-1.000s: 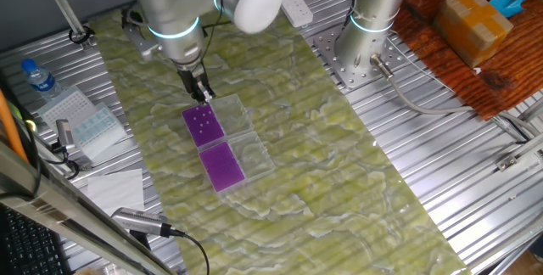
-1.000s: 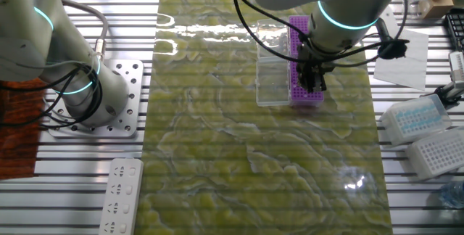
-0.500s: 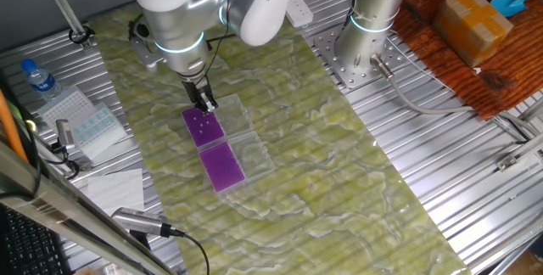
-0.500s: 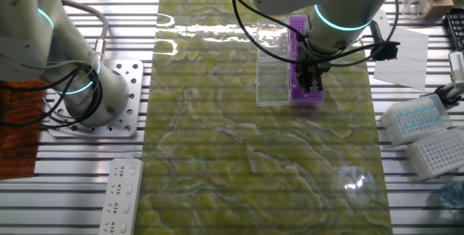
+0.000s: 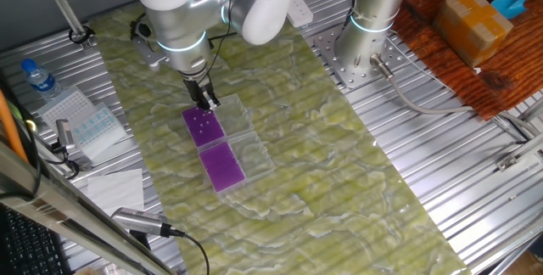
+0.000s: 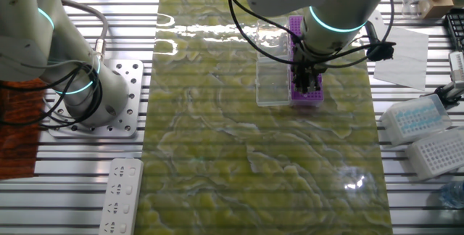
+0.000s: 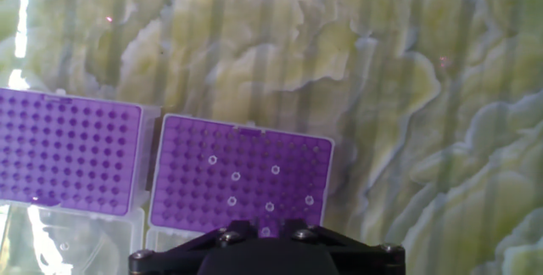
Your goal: Transfer all small pipette tips from one holder to another
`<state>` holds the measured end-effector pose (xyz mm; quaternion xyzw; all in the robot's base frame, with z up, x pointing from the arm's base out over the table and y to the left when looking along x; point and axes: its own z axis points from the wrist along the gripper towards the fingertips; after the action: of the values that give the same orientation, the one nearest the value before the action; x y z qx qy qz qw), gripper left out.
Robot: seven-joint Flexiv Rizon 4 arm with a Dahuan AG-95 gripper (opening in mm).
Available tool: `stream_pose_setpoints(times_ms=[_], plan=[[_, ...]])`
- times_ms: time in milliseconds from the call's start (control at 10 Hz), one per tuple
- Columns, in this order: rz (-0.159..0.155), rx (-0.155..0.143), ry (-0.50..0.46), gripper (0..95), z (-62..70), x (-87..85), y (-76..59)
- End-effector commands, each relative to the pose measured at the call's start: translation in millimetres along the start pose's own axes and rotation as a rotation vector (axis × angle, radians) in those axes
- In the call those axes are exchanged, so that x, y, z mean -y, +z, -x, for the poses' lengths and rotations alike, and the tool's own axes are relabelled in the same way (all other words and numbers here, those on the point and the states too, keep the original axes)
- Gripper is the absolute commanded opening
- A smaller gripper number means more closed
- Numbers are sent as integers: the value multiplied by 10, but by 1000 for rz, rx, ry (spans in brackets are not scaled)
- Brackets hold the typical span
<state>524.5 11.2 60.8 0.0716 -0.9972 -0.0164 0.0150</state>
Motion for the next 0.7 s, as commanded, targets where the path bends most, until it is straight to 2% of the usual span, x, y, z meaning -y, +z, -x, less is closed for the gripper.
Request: stream_pose_setpoints(times_ms=[100,700], plan=[[-2,2,-4,0,4,2,8],[-3,8,-8,0,-4,2,31]])
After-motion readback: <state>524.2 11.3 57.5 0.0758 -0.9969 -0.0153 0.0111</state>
